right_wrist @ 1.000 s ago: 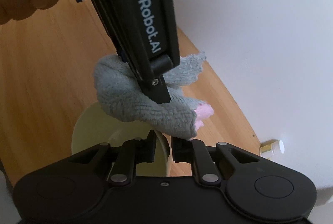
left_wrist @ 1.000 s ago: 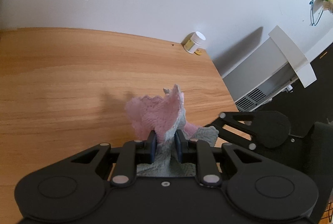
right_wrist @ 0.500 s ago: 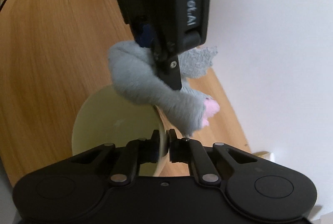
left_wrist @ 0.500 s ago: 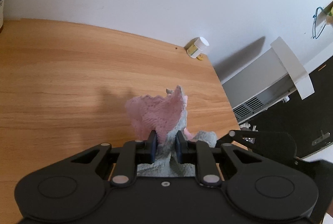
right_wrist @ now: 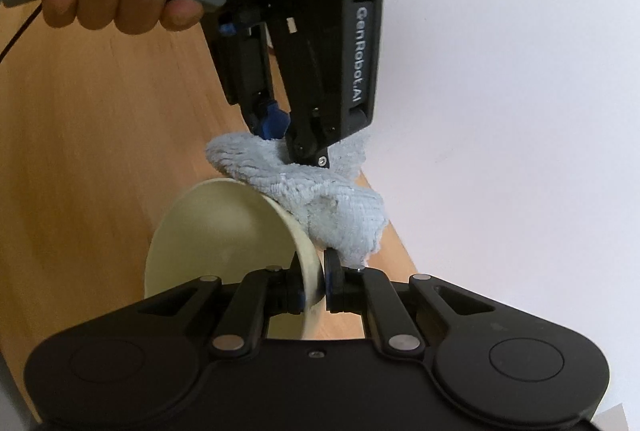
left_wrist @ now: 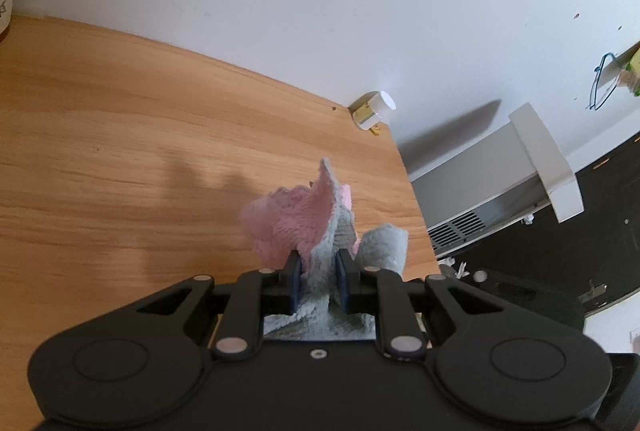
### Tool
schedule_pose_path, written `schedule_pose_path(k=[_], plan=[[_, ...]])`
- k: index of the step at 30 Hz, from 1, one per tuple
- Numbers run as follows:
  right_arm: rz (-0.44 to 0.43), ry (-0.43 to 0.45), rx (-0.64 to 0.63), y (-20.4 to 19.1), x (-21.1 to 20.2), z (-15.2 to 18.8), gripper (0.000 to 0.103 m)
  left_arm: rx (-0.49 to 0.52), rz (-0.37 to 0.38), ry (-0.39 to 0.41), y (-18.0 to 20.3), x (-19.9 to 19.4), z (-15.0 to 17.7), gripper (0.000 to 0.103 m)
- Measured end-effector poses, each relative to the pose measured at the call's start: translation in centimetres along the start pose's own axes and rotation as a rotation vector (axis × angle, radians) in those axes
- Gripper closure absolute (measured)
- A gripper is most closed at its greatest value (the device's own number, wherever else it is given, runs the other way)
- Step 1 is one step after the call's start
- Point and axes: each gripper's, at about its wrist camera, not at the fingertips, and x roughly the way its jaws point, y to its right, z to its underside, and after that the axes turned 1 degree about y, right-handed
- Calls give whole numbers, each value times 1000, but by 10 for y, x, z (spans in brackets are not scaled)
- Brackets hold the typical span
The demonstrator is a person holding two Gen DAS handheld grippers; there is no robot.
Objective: Clean bowl
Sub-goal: 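Rub the cloth in the left gripper against the bowl held by the right gripper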
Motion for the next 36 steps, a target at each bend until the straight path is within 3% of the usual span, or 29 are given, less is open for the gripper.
schedule_pose_path(k=[7,15,19,36], plan=[[2,7,-40,5,1,-6,94,54,-74,-29,-4,4,4,88],[-11,2,-38,17,8,-13,94,106,14,-5,21,-10,-3,89],[-22,0,-21,25,12,-19,94,152,-4,4,34,-11,-4,89],[-49,-19,13,56,28,-36,92,64,-123,-70,-15,2,14,89]])
